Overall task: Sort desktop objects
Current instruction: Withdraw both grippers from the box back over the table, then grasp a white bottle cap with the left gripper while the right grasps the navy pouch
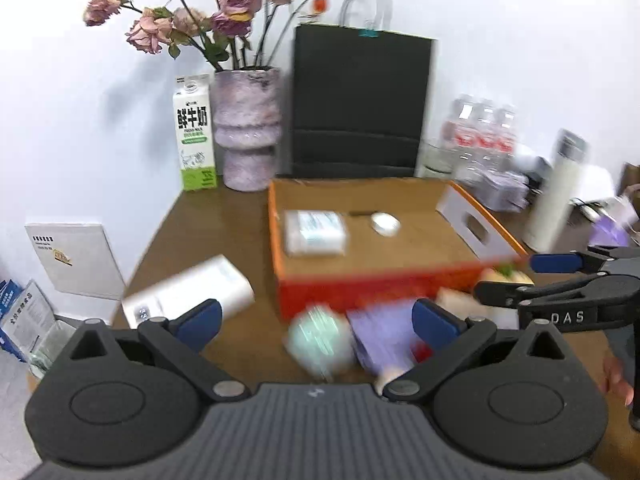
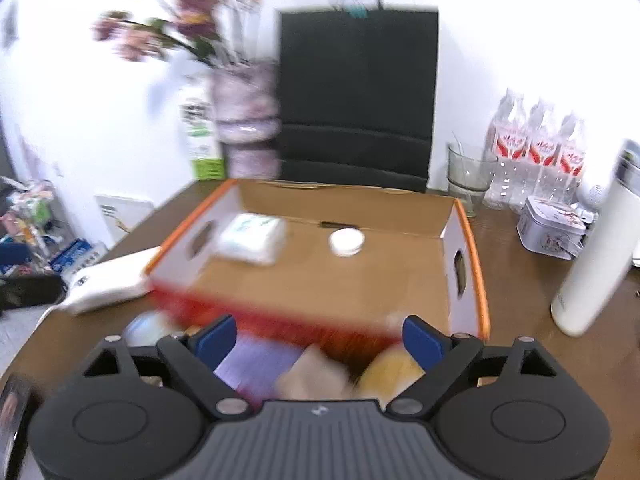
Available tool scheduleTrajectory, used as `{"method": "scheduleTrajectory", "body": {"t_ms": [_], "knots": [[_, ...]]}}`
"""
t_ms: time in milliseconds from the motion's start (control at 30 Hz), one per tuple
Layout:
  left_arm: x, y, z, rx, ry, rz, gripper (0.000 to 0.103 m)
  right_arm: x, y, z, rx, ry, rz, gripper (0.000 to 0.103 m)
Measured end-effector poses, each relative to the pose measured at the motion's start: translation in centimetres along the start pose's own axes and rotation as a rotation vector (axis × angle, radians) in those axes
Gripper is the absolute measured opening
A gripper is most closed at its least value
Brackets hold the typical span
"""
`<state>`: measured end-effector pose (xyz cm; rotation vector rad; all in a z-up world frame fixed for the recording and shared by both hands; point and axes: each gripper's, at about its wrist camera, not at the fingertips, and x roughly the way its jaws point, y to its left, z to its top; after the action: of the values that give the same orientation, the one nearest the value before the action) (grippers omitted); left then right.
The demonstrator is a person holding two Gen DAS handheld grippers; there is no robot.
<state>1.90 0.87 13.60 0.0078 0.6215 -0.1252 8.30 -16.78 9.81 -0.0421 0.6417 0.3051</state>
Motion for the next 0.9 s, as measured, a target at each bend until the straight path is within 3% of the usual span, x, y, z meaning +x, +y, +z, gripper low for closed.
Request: {"method": "scheduleTrajectory", "body": {"t_ms": [167, 333, 467, 667, 767, 900], "knots": [[-3.7, -4.0, -9.7, 0.049, -0.095, 0.048, 0.103, -5.2, 3.8, -9.5, -0.081, -0.105, -0.015, 0.090], [-4.4, -5.3, -14.8, 0.087, -0.076, 0.065, 0.103, -6.3, 4.5, -14.5, -0.050, -0.028, -0.104, 0.090], [-3.8, -4.6, -15.9, 0.022, -0.022, 0.063, 0.103, -6.4, 4.1, -16.2, 0.008, 0.021, -0.089, 0.090], [-3.2, -4.6, -15.4, 0.047, -0.024, 0.051, 0.103, -6.4, 2.5, -16.5, 0.082, 0.017, -0.078, 0.090], [-2.2, -4.6, -14.2, 0.056, -0.037, 0.055, 0.103, -5.5, 0.1, -15.3, 0.214, 0.036, -0.085, 0.092], [-0.1, -4.7, -12.2, 0.062, -0.039, 0.017, 0.103, -3.7, -3.5, -14.0, 0.490, 0.055, -0.068, 0.098]]}}
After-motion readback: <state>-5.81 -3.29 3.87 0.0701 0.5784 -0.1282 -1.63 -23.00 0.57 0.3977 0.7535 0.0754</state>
